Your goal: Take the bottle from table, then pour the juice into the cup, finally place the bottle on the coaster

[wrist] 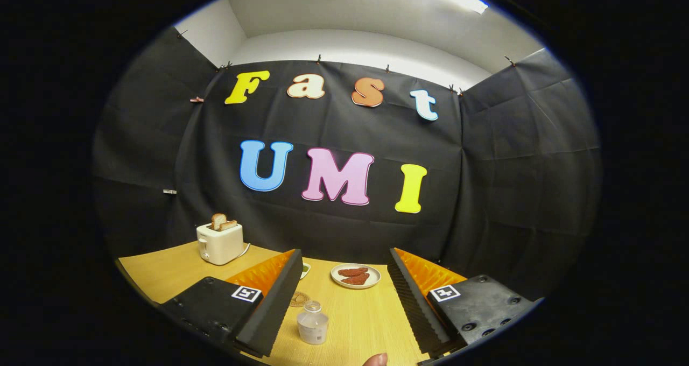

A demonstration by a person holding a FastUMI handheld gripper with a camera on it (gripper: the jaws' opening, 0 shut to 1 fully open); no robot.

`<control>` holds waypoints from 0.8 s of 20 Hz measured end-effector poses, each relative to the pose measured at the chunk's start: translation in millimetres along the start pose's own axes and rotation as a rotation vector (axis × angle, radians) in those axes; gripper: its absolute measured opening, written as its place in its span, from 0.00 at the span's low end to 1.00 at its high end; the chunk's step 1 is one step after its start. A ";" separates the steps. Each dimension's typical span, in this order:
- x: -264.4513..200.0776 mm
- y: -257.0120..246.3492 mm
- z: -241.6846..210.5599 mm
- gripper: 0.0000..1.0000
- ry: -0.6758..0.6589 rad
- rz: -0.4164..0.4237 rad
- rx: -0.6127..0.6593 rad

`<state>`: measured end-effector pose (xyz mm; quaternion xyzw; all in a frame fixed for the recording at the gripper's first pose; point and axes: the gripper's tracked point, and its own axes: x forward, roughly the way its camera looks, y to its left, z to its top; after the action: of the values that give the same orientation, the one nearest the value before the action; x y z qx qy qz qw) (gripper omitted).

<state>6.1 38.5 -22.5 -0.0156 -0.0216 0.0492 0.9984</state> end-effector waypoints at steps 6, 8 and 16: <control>-0.6 25.3 -49.8 0.97 -0.013 0.053 -0.014; 0.9 32.3 -74.7 0.97 0.013 0.062 0.003; 19.9 44.3 -163.0 0.97 0.086 0.060 0.106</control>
<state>28.8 79.8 -185.9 0.0345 0.0246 0.0793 0.9959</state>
